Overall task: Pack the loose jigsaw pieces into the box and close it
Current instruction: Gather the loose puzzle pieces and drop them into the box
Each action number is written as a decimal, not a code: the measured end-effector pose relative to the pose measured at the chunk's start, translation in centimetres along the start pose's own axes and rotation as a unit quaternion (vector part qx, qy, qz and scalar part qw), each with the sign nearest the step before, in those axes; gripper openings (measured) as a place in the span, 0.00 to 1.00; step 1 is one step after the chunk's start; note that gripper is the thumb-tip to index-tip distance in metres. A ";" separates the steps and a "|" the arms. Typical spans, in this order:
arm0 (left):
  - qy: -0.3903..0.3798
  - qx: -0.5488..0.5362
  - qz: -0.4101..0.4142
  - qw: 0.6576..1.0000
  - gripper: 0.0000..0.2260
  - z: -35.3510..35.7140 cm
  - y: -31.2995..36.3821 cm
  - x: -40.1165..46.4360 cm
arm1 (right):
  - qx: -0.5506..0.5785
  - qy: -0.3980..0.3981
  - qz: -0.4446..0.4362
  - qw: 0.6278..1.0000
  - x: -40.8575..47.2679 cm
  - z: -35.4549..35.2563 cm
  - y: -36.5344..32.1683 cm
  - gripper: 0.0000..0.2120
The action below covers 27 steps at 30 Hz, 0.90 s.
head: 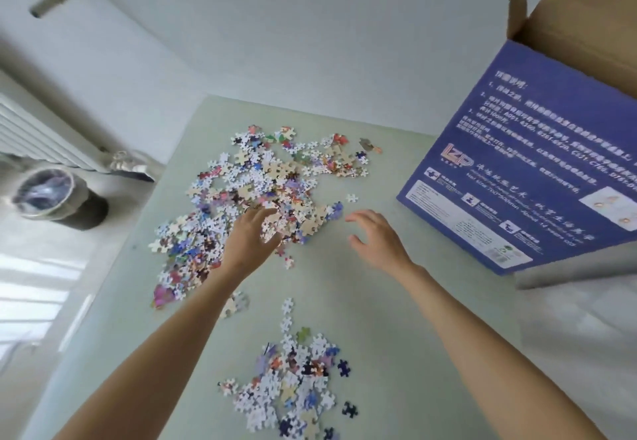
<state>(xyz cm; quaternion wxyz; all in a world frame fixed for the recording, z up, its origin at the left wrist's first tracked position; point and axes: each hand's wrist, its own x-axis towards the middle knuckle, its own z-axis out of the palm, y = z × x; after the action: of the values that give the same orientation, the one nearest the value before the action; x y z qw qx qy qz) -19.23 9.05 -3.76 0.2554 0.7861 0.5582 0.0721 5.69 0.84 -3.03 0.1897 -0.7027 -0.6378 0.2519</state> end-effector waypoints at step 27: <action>-0.053 0.041 0.045 0.997 0.33 5.1 -4.2 3.2 | -0.041 -0.113 -0.079 0.990 11.0 7.2 2.7 0.29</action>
<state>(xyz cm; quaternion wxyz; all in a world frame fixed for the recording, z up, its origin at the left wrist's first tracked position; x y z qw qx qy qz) -19.53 11.35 -10.70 0.2489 0.8227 0.5107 0.0190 4.21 11.06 -11.63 0.1070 -0.6244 -0.7185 0.2871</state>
